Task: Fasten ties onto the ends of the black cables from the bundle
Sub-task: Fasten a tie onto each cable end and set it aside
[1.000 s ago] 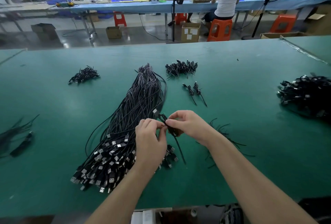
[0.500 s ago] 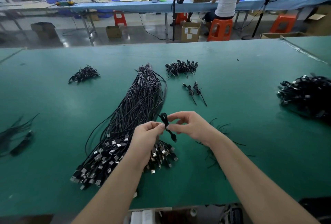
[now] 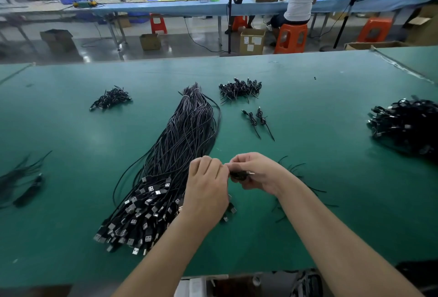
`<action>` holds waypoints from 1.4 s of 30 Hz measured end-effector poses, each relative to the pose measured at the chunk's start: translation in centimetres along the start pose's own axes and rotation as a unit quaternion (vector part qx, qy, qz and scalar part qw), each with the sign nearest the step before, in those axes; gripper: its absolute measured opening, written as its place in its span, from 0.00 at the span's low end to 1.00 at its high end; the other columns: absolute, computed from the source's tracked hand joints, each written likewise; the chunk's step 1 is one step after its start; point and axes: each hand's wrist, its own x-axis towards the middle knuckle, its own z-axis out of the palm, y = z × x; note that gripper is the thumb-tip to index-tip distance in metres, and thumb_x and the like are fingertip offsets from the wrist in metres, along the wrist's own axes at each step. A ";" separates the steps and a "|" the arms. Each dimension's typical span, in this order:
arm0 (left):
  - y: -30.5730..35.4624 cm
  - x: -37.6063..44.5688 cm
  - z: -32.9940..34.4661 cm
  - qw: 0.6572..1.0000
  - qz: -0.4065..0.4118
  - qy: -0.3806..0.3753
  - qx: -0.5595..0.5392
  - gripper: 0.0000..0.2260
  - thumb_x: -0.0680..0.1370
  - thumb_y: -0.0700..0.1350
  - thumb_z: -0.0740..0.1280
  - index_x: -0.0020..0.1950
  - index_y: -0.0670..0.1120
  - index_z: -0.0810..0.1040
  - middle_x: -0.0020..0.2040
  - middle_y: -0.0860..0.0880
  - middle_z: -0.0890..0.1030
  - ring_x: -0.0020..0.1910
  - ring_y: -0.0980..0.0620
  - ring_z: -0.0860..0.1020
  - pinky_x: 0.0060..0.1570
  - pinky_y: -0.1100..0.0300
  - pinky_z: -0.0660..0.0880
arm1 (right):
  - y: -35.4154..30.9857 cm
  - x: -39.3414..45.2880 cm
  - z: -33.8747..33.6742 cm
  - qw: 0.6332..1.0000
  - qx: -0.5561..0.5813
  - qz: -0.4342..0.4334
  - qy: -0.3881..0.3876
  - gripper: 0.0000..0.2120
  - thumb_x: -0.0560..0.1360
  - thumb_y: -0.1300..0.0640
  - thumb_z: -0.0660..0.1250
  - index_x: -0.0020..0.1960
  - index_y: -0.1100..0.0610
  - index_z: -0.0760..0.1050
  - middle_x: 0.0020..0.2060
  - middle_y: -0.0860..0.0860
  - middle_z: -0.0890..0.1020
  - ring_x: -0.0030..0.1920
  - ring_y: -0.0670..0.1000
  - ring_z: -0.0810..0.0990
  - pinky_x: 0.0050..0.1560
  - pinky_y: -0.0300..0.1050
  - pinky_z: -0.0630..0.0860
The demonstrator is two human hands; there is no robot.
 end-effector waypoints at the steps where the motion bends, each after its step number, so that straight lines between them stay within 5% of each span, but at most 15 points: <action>1: 0.1 -0.1 0.1 1.000 0.004 0.008 0.009 0.07 0.70 0.33 0.73 0.41 0.43 0.78 0.38 0.47 0.75 0.41 0.43 0.74 0.50 0.52 0.69 | 0.2 0.0 0.0 1.000 0.020 0.005 -0.012 0.09 0.77 0.54 0.72 0.43 0.58 0.77 0.34 0.54 0.79 0.33 0.50 0.70 0.30 0.39 0.67; 5: 0.2 0.1 -0.3 0.982 -0.139 -0.015 -0.128 0.06 0.75 0.37 0.72 0.41 0.44 0.78 0.40 0.51 0.77 0.43 0.48 0.74 0.49 0.54 0.69 | 0.7 -0.1 0.0 0.999 0.027 -0.042 -0.007 0.08 0.82 0.59 0.66 0.45 0.59 0.80 0.37 0.56 0.82 0.32 0.49 0.72 0.34 0.39 0.72; 7: -0.3 0.8 -0.7 0.911 -0.291 -0.089 -0.278 0.06 0.78 0.42 0.72 0.42 0.46 0.78 0.40 0.53 0.78 0.42 0.52 0.76 0.44 0.61 0.72 | 0.7 -0.4 -0.4 0.995 -0.022 -0.098 -0.005 0.06 0.81 0.63 0.66 0.52 0.59 0.82 0.40 0.54 0.84 0.34 0.48 0.74 0.38 0.38 0.74; 10: -1.5 1.3 -0.6 0.759 -0.455 -0.145 -0.443 0.06 0.78 0.47 0.73 0.43 0.47 0.82 0.36 0.54 0.80 0.35 0.56 0.76 0.33 0.67 0.71 | 0.5 -0.8 -0.9 0.978 -0.147 -0.151 0.002 0.08 0.78 0.60 0.71 0.57 0.53 0.82 0.45 0.48 0.83 0.40 0.45 0.76 0.43 0.38 0.77; 16: -2.8 0.8 -0.6 0.635 -0.472 -0.197 -0.578 0.07 0.76 0.45 0.74 0.38 0.48 0.84 0.36 0.49 0.79 0.37 0.50 0.72 0.42 0.55 0.68 | 0.0 -1.0 -0.9 0.968 -0.175 -0.178 -0.001 0.06 0.78 0.57 0.72 0.54 0.56 0.83 0.43 0.52 0.85 0.39 0.45 0.79 0.47 0.42 0.78; 24: -3.0 0.8 -0.6 0.579 -0.483 -0.184 -0.631 0.10 0.78 0.39 0.71 0.36 0.46 0.85 0.38 0.48 0.82 0.36 0.54 0.76 0.39 0.60 0.70 | 0.1 -0.7 -0.4 0.976 -0.134 -0.171 -0.003 0.07 0.78 0.58 0.72 0.55 0.55 0.82 0.45 0.54 0.86 0.42 0.49 0.79 0.48 0.45 0.78; 26: -2.8 0.8 -0.6 0.601 -0.487 -0.167 -0.611 0.09 0.78 0.40 0.71 0.38 0.45 0.83 0.39 0.45 0.79 0.36 0.52 0.72 0.38 0.59 0.68 | 0.1 -0.5 -0.4 0.977 -0.135 -0.166 0.001 0.07 0.78 0.56 0.72 0.55 0.54 0.82 0.43 0.58 0.85 0.38 0.50 0.78 0.47 0.47 0.76; 30: -2.1 1.0 -0.8 0.760 -0.422 -0.135 -0.475 0.08 0.77 0.43 0.73 0.38 0.46 0.80 0.33 0.53 0.77 0.31 0.56 0.72 0.32 0.66 0.69 | -0.1 -0.2 0.0 0.988 -0.087 -0.124 0.002 0.11 0.78 0.54 0.72 0.58 0.56 0.77 0.37 0.56 0.85 0.33 0.50 0.80 0.41 0.47 0.79; 33: -1.6 1.0 -1.2 0.918 -0.241 -0.069 -0.306 0.07 0.78 0.39 0.71 0.40 0.45 0.77 0.40 0.52 0.77 0.41 0.52 0.75 0.45 0.62 0.71 | -0.4 -0.1 0.2 0.998 0.020 -0.064 0.005 0.12 0.77 0.57 0.72 0.56 0.58 0.73 0.34 0.54 0.84 0.32 0.51 0.77 0.30 0.41 0.76; 35: -1.5 0.8 -1.3 0.971 -0.117 -0.029 -0.204 0.06 0.78 0.38 0.69 0.41 0.44 0.77 0.41 0.50 0.75 0.44 0.48 0.72 0.49 0.53 0.69 | -0.5 -0.1 0.2 0.997 0.068 -0.045 -0.020 0.06 0.78 0.59 0.71 0.49 0.57 0.75 0.32 0.54 0.81 0.31 0.50 0.73 0.28 0.39 0.71; 39: -1.2 0.7 -1.1 0.994 -0.028 -0.003 -0.103 0.05 0.77 0.40 0.66 0.41 0.43 0.76 0.40 0.47 0.74 0.43 0.45 0.72 0.47 0.51 0.68 | -0.3 -0.1 0.3 0.992 0.105 -0.044 -0.051 0.10 0.81 0.58 0.67 0.43 0.58 0.82 0.34 0.54 0.77 0.30 0.48 0.72 0.31 0.40 0.71; 42: -1.5 0.9 -1.0 0.959 -0.171 -0.029 -0.224 0.07 0.76 0.38 0.71 0.40 0.44 0.76 0.39 0.51 0.75 0.42 0.49 0.72 0.45 0.56 0.69 | -0.2 -0.5 -0.1 0.986 0.115 -0.090 -0.075 0.11 0.83 0.62 0.62 0.51 0.61 0.84 0.38 0.57 0.82 0.34 0.50 0.77 0.36 0.40 0.78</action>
